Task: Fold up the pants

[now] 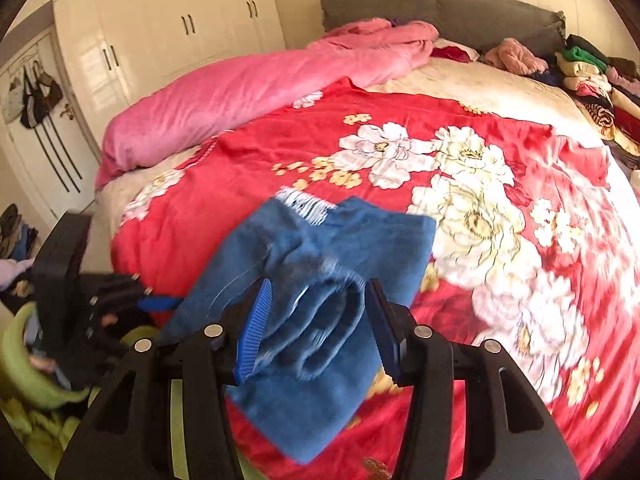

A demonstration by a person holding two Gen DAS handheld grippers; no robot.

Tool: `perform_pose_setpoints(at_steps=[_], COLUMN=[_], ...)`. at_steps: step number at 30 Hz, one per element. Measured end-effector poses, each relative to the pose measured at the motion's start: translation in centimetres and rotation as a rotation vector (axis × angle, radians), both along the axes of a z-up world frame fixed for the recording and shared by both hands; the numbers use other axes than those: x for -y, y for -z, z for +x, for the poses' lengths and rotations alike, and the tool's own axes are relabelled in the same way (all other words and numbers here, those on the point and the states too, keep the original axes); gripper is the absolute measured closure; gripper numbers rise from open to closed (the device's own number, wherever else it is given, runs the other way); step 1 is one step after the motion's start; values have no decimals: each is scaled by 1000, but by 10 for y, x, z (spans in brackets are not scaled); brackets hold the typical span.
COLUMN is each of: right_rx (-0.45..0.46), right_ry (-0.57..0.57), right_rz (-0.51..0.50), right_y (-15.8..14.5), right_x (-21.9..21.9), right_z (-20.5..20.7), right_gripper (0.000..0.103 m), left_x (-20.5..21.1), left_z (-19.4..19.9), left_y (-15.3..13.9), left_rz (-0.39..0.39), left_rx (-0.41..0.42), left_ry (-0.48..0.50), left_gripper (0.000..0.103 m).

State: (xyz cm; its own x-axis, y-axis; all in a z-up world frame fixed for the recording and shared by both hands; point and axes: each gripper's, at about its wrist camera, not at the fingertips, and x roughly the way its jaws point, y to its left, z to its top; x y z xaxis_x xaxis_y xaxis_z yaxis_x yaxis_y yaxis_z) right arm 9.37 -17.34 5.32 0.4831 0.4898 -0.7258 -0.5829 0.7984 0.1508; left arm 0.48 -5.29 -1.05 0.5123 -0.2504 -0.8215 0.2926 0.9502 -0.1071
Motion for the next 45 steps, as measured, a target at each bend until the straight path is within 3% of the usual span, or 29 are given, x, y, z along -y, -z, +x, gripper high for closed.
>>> perform_pose_setpoints(at_steps=[4,11,12,13,15,19,24,27,31,33,35,40,45], right_rx=[-7,-151,-180,-207,-175,8,34,-8,-15,-2,26,57,17], right_ry=[-70,-158,-183,-197,-176,-173,-177,-148,-112,-86,-69,-83,-211], right_rz=[-49,-178,-177,-155,-160,-186,-350,-301,-229,-144,-90,-31,-42], right_y=[3,49,56,60,53,24,59,71,60,39,22,0,18], right_x=[-30,-77,-81,-84,-92,-106,-124,-116,-104,-88,-71,-35,-45], right_z=[27,78,78,78,73,67,76,86,85,75,61,8,-35], right_gripper=[56,58,78,90,97,98,98,97,94,78,70,70,70], left_x=[0,-1,-2,-2,-2,-2,-2,-3,-3,-4,-4,-4,-4], left_z=[-1,-1,-1,-1,-1,0,0,1,2,2,3,5,5], left_y=[0,1,2,2,2,3,3,3,4,5,5,6,7], left_rz=[3,-6,-8,-9,-11,-12,-13,-18,-24,-26,-30,-37,-36], left_rx=[-1,-4,-4,-4,-4,-3,-2,-4,-11,-14,-19,-23,-27], left_ry=[0,3,3,3,3,1,0,-3,-2,0,1,-1,-4], left_gripper=[61,61,61,61,61,60,60,60,59,55,54,53,51])
